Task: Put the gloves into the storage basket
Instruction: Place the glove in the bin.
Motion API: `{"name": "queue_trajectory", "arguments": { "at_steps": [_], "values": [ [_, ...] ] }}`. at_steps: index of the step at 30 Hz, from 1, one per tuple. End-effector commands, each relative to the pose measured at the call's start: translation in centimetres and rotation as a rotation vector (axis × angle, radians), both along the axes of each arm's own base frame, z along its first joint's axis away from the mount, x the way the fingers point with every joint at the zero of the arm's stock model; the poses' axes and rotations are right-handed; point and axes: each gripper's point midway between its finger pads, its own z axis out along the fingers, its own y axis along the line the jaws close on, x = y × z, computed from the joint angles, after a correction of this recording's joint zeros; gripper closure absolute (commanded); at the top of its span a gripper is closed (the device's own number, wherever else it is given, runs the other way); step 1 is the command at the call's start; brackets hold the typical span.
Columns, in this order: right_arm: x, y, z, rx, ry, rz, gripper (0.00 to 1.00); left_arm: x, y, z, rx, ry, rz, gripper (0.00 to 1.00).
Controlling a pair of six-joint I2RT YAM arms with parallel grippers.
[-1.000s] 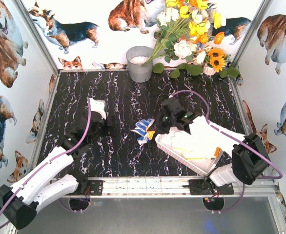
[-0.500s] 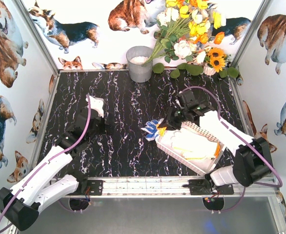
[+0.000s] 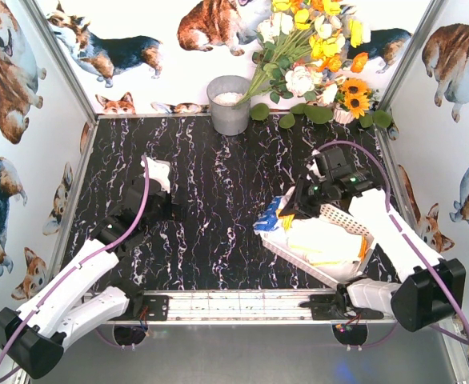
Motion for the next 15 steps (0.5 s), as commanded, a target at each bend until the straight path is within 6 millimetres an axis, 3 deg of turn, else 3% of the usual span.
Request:
{"name": "queue_trajectory", "arguments": {
  "at_steps": [1,15],
  "values": [
    [-0.7,-0.8,2.1,-0.008,-0.051,0.045,1.0,0.4,0.1,0.9,-0.014,-0.029,0.007,0.0],
    [-1.4,-1.6,5.3,-0.014,-0.102,0.081,1.0,0.4,0.0,1.2,-0.025,-0.038,0.005,0.0]
  ]
}}
